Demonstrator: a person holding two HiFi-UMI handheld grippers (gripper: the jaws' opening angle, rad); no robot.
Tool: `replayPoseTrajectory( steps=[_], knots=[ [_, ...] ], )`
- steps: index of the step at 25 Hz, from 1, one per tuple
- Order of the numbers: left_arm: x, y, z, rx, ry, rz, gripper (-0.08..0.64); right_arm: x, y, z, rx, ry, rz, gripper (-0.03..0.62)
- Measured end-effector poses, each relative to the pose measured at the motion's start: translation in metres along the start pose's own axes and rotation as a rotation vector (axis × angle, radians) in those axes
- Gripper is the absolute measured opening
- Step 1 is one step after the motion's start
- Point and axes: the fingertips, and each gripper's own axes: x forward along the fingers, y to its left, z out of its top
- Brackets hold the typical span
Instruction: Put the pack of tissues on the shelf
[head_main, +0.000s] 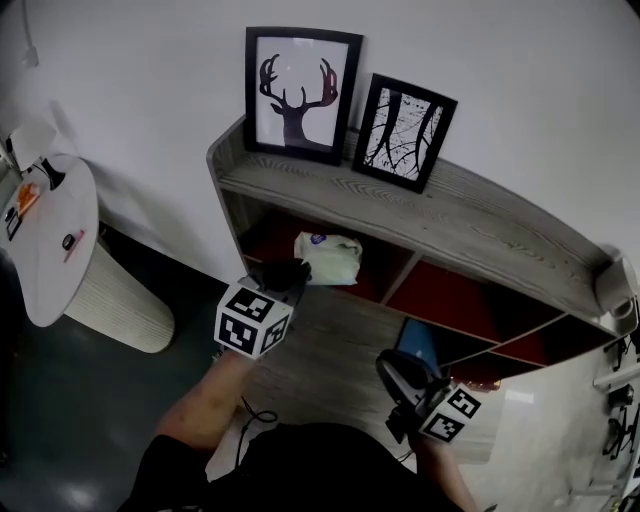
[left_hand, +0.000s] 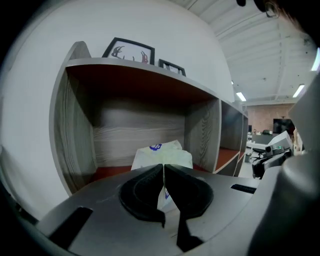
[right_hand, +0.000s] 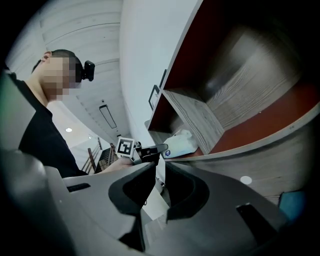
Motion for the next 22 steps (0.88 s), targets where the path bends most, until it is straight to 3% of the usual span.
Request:
replayPoseTrajectory(
  steps=[5, 9, 12, 22],
  knots=[
    [0.012, 0.015, -0.003, 0.078, 0.040, 0.065, 0.025, 0.002, -0.004, -0.001, 0.007, 0.002, -0.013, 0.021],
    [0.010, 0.022, 0.001, 0.116, 0.031, 0.119, 0.145, 0.004, -0.003, -0.001, 0.004, 0.003, -0.008, 0.021],
    [0.003, 0.025, 0.004, 0.111, 0.012, 0.136, 0.179, 0.005, -0.001, 0.000, -0.003, 0.003, 0.000, 0.021],
    [-0.036, 0.003, 0.005, 0.038, -0.052, 0.120, 0.181, 0.000, 0.020, 0.000, -0.026, 0.005, 0.034, 0.021]
  ],
)
